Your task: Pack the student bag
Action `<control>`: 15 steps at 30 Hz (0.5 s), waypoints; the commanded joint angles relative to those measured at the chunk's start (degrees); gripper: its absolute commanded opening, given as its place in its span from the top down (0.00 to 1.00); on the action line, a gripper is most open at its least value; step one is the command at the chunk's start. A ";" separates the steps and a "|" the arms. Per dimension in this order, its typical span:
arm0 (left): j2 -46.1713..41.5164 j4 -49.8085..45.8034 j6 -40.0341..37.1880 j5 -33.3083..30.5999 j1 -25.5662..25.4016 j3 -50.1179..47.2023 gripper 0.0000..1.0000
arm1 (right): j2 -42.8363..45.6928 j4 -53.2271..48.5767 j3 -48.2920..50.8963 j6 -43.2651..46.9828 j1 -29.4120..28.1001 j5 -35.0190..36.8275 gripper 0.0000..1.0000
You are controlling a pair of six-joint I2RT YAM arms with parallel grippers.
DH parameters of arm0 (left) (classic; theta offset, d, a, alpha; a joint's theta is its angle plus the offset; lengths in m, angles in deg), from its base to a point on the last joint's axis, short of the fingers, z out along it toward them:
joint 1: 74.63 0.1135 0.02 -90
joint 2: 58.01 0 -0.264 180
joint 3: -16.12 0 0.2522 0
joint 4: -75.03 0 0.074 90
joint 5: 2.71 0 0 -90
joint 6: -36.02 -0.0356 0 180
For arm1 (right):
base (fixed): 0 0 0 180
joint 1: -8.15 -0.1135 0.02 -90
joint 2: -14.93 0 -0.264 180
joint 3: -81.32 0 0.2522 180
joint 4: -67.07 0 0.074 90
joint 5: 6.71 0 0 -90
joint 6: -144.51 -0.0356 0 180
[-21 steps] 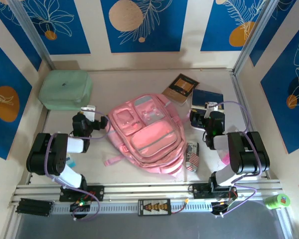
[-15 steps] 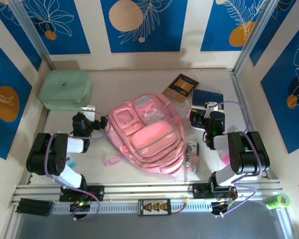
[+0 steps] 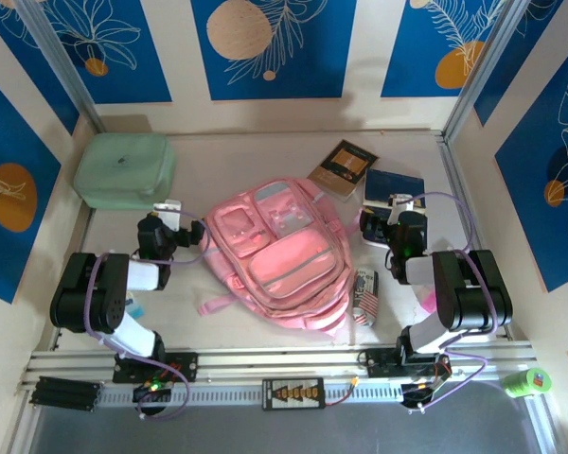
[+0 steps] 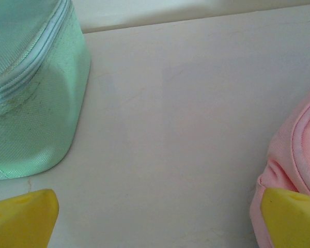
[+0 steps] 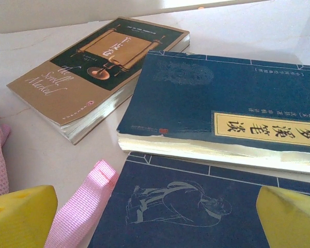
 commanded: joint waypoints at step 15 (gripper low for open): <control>-0.38 2.23 1.21 -1.46 -0.15 -0.38 0.00 | 0.83 0.56 -1.19 0.28 0.10 -0.65 0.01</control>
